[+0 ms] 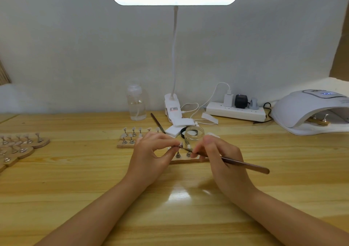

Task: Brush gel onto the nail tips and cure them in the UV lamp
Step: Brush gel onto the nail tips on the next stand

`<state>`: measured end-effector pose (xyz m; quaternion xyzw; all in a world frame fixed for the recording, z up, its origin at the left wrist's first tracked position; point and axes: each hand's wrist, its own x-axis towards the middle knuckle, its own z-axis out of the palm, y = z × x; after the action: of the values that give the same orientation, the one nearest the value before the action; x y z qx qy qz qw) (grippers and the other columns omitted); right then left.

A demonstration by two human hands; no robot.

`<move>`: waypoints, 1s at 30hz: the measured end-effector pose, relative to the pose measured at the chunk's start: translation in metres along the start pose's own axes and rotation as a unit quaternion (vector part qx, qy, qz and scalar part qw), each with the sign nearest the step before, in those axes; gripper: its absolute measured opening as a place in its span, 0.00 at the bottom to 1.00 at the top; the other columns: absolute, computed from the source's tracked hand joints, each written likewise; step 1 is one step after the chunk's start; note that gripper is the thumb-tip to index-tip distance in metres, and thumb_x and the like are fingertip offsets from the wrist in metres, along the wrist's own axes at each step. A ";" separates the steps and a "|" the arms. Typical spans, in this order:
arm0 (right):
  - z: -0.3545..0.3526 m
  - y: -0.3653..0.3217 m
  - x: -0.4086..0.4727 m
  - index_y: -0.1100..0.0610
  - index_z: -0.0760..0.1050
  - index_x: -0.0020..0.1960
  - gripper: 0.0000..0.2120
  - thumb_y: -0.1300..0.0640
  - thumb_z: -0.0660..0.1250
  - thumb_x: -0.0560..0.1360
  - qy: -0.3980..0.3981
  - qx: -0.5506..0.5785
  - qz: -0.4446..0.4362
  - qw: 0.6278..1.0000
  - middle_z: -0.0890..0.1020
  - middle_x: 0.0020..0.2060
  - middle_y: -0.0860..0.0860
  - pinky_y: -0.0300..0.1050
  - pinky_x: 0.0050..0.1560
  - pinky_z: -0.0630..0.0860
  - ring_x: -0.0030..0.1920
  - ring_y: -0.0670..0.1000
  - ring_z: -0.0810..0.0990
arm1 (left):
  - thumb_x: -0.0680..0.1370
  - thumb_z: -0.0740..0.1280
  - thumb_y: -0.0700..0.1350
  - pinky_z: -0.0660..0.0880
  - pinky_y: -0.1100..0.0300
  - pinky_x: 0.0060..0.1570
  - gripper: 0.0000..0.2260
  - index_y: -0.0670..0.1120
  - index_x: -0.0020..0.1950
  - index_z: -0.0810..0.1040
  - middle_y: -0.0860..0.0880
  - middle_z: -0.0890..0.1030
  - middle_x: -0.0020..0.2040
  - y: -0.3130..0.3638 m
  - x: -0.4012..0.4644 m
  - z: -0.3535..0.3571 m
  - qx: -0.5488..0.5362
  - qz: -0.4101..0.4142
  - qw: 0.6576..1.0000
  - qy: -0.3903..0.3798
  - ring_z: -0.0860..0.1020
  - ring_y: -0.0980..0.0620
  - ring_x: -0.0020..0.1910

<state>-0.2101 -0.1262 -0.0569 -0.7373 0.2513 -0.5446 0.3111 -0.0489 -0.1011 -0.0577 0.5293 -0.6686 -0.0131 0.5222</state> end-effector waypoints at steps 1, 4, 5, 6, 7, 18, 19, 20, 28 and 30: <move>0.000 0.000 -0.001 0.52 0.76 0.34 0.19 0.45 0.53 0.74 0.003 0.014 0.001 1.000 0.81 0.34 0.50 0.35 0.37 0.75 0.34 0.44 0.80 | 0.68 0.74 0.39 0.68 0.46 0.53 0.13 0.56 0.45 0.80 0.64 0.78 0.40 0.000 0.000 0.000 0.001 0.001 1.000 0.001 0.76 0.58 0.46; -0.001 0.000 0.000 0.49 0.75 0.35 0.18 0.45 0.52 0.74 0.014 -0.016 -0.014 1.000 0.81 0.35 0.48 0.38 0.37 0.76 0.35 0.44 0.79 | 0.68 0.74 0.39 0.67 0.46 0.54 0.13 0.56 0.45 0.80 0.64 0.78 0.40 0.001 0.000 0.000 0.002 -0.002 1.000 0.003 0.75 0.58 0.46; -0.001 0.000 0.001 0.48 0.75 0.36 0.17 0.44 0.52 0.74 0.011 -0.030 -0.012 0.999 0.80 0.36 0.47 0.37 0.37 0.75 0.36 0.43 0.78 | 0.68 0.74 0.39 0.67 0.45 0.55 0.13 0.56 0.45 0.80 0.64 0.78 0.40 0.001 0.000 0.000 0.001 -0.003 1.000 0.002 0.75 0.58 0.46; -0.001 0.001 0.001 0.48 0.75 0.36 0.17 0.43 0.52 0.74 0.006 -0.030 -0.006 1.000 0.81 0.36 0.47 0.36 0.38 0.74 0.36 0.43 0.79 | 0.68 0.74 0.40 0.67 0.45 0.55 0.12 0.56 0.45 0.80 0.64 0.78 0.40 0.001 0.000 0.000 0.001 -0.003 1.000 0.001 0.75 0.58 0.46; 0.000 0.001 0.001 0.49 0.76 0.35 0.18 0.43 0.52 0.73 0.002 -0.013 0.001 1.000 0.81 0.35 0.48 0.35 0.38 0.75 0.36 0.43 0.79 | 0.68 0.74 0.40 0.67 0.45 0.55 0.12 0.56 0.45 0.80 0.65 0.77 0.40 0.001 0.000 0.000 0.001 -0.003 1.000 -0.001 0.75 0.59 0.46; -0.003 -0.001 0.001 0.48 0.75 0.37 0.16 0.44 0.52 0.74 0.040 -0.038 -0.005 0.998 0.79 0.37 0.44 0.30 0.39 0.69 0.37 0.42 0.76 | 0.70 0.72 0.40 0.69 0.37 0.56 0.08 0.52 0.45 0.82 0.63 0.79 0.41 -0.002 0.000 0.001 -0.009 -0.019 1.000 0.008 0.78 0.54 0.45; -0.003 -0.001 0.001 0.48 0.75 0.37 0.16 0.44 0.52 0.74 0.037 -0.036 -0.004 0.999 0.79 0.37 0.45 0.30 0.38 0.70 0.37 0.42 0.76 | 0.70 0.72 0.40 0.69 0.38 0.55 0.08 0.52 0.45 0.82 0.62 0.79 0.42 -0.002 0.000 0.001 -0.007 -0.017 1.000 0.007 0.78 0.53 0.45; -0.002 -0.001 0.001 0.48 0.75 0.37 0.16 0.44 0.52 0.74 0.035 -0.036 -0.004 0.999 0.79 0.37 0.45 0.30 0.38 0.70 0.37 0.42 0.76 | 0.71 0.72 0.40 0.69 0.39 0.54 0.07 0.51 0.45 0.82 0.61 0.79 0.42 -0.002 -0.001 0.001 -0.004 -0.011 1.000 0.005 0.78 0.52 0.45; 0.000 0.000 0.001 0.49 0.76 0.39 0.16 0.46 0.53 0.74 0.026 -0.069 -0.028 0.997 0.80 0.34 0.45 0.31 0.39 0.71 0.38 0.42 0.78 | 0.68 0.73 0.43 0.67 0.38 0.56 0.08 0.54 0.44 0.81 0.60 0.81 0.42 -0.001 0.000 0.000 0.006 0.002 1.000 0.002 0.78 0.57 0.42; 0.001 -0.001 0.001 0.49 0.76 0.40 0.15 0.46 0.53 0.74 0.024 -0.077 -0.035 0.996 0.80 0.34 0.45 0.31 0.39 0.71 0.38 0.42 0.78 | 0.68 0.74 0.42 0.66 0.41 0.58 0.10 0.57 0.42 0.80 0.63 0.80 0.39 0.000 -0.001 0.000 0.009 -0.005 1.000 0.001 0.77 0.59 0.39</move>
<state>-0.2092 -0.1264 -0.0558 -0.7538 0.2739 -0.5518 0.2284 -0.0488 -0.1003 -0.0580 0.5370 -0.6657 -0.0093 0.5180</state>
